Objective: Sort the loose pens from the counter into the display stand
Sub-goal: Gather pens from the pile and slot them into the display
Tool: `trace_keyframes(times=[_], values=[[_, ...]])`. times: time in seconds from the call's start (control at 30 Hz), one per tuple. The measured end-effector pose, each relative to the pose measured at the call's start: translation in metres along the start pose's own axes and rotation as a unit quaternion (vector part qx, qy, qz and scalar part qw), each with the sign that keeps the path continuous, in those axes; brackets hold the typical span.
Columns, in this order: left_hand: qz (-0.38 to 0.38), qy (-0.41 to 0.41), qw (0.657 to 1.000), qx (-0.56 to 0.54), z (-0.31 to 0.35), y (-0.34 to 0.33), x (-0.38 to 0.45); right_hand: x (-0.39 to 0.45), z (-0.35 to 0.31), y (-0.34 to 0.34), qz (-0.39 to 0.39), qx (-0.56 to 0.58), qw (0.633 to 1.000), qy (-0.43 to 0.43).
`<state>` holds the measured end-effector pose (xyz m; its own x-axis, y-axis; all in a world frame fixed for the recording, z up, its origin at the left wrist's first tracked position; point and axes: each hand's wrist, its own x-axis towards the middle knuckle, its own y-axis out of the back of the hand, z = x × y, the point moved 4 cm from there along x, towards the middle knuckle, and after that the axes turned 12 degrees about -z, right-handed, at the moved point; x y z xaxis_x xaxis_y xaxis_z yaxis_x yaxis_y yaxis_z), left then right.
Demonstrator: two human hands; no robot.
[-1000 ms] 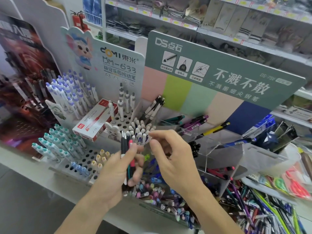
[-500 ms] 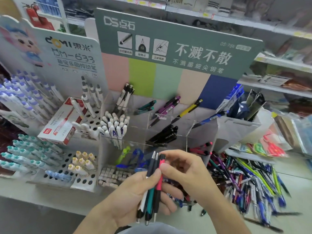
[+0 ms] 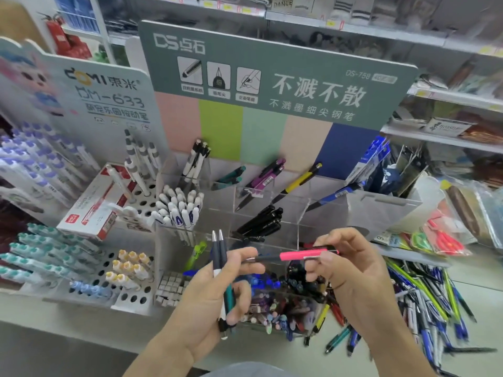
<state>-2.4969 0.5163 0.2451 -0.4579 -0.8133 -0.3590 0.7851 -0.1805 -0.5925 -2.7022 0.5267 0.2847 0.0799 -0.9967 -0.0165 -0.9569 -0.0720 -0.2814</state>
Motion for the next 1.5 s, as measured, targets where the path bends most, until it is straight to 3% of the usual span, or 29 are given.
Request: trace_keyframes(times=[0.17, 0.27, 0.37, 0.53, 0.63, 0.8, 1.0, 1.1, 1.2, 1.3, 1.4, 1.43, 1.5], values=[[0.044, -0.065, 0.997, 0.02, 0.017, -0.001, 0.007, 0.011, -0.009, -0.01, 0.053, -0.081, 0.994, 0.049], [0.04, -0.076, 0.996, -0.031, 0.026, -0.003, 0.006, 0.02, -0.024, -0.01, 0.104, -0.101, 0.984, 0.099], [0.008, -0.068, 0.989, -0.13, 0.031, -0.006, 0.005, 0.027, -0.042, 0.001, 0.189, -0.123, 0.958, 0.178], [-0.014, -0.062, 0.99, -0.126, 0.03, -0.007, 0.006, 0.03, -0.057, 0.02, 0.255, -0.2, 0.914, 0.245], [-0.002, -0.06, 0.99, -0.124, 0.028, -0.009, 0.006, 0.027, -0.052, 0.03, 0.267, -0.219, 0.904, 0.252], [-0.02, -0.065, 0.991, -0.118, 0.024, -0.021, 0.007, 0.013, -0.043, 0.039, 0.262, -0.339, 0.858, 0.283], [-0.036, -0.028, 0.99, -0.135, 0.009, -0.035, 0.014, 0.014, -0.002, 0.047, 0.181, -0.529, 0.808, 0.186], [-0.015, -0.028, 0.997, -0.07, 0.0, -0.03, 0.018, 0.012, 0.013, 0.046, 0.172, -0.564, 0.793, 0.151], [0.011, -0.017, 0.999, 0.033, -0.006, -0.026, 0.02, 0.004, 0.021, 0.043, 0.168, -0.556, 0.808, 0.099], [0.002, -0.007, 0.999, 0.032, -0.008, -0.03, 0.019, -0.015, 0.009, 0.028, 0.189, -0.505, 0.831, 0.138], [0.001, -0.019, 1.0, 0.001, -0.009, -0.032, 0.019, -0.022, 0.006, 0.0, 0.055, -0.332, 0.937, 0.093], [0.003, -0.026, 1.0, -0.007, -0.009, -0.032, 0.02, -0.022, 0.01, -0.009, -0.004, -0.289, 0.956, 0.049], [0.005, -0.03, 0.999, -0.014, -0.01, -0.031, 0.02, -0.02, 0.015, -0.02, -0.054, -0.286, 0.957, 0.012]])
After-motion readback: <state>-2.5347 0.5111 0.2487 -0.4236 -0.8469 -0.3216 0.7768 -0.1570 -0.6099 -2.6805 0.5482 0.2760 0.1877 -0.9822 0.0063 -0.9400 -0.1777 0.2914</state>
